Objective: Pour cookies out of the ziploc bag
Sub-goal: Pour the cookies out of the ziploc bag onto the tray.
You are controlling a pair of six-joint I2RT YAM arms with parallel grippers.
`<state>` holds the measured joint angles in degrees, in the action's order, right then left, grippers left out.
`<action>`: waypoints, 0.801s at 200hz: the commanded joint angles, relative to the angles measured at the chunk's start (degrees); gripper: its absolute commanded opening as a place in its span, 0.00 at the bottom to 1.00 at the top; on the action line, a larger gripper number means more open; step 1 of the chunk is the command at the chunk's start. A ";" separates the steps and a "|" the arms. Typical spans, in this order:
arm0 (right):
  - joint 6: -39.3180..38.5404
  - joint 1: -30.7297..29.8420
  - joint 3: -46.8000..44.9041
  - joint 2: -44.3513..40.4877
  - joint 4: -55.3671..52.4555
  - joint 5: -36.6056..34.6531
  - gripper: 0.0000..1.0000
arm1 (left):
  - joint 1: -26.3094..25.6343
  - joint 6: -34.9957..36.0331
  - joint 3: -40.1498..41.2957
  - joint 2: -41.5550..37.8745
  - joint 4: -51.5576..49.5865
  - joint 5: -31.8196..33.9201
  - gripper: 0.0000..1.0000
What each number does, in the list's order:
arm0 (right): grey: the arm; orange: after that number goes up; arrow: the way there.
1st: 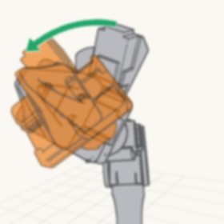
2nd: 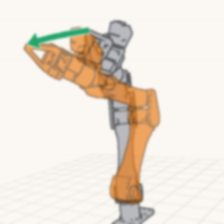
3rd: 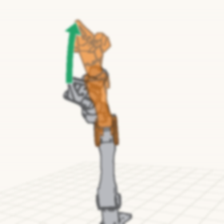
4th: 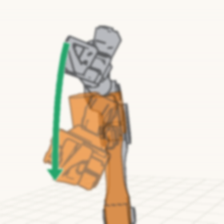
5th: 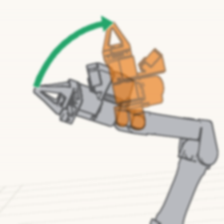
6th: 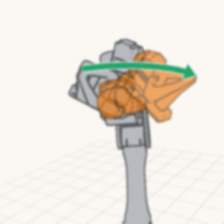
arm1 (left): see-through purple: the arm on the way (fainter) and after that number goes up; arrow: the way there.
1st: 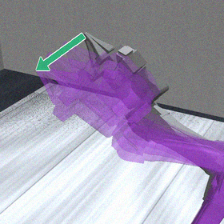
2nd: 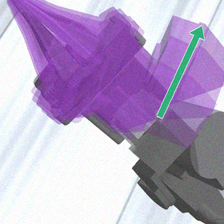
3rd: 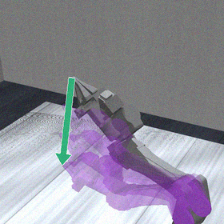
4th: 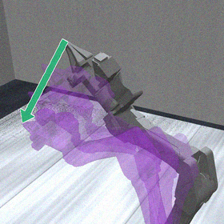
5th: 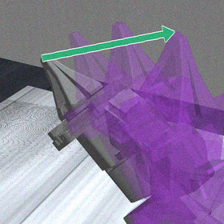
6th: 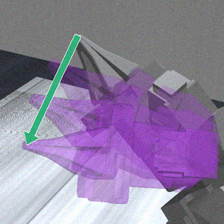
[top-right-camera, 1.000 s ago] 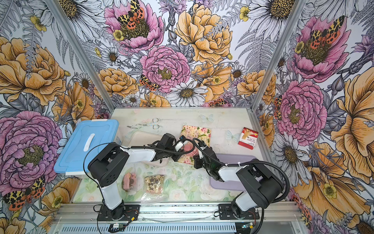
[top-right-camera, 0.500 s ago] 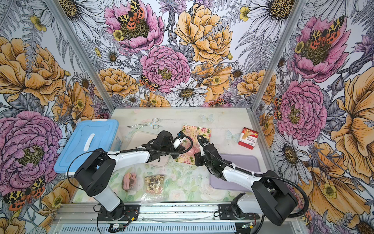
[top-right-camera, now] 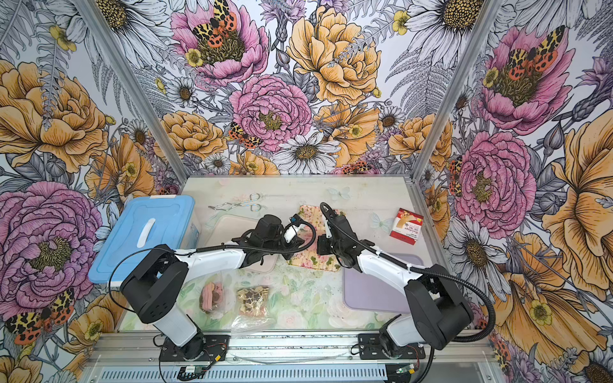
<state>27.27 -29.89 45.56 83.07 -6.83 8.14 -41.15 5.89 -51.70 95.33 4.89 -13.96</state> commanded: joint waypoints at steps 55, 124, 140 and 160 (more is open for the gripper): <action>-6.28 2.90 5.07 2.62 -1.74 3.68 0.00 | -0.93 -2.76 -5.42 1.02 -0.96 7.76 0.00; -6.23 3.04 -1.62 -4.23 3.62 0.81 0.00 | -1.04 -2.51 -2.63 2.11 5.53 5.82 0.00; -6.85 3.17 -3.00 -5.31 5.60 -0.35 0.00 | -0.79 -3.40 -2.44 2.99 7.16 5.69 0.00; -7.04 3.35 -3.17 -4.83 6.22 -1.08 0.00 | -0.70 -3.57 -2.47 2.96 7.77 5.78 0.00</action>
<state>21.32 -27.14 42.72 79.20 -4.51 9.23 -41.87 3.09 -54.43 97.73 9.30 -7.92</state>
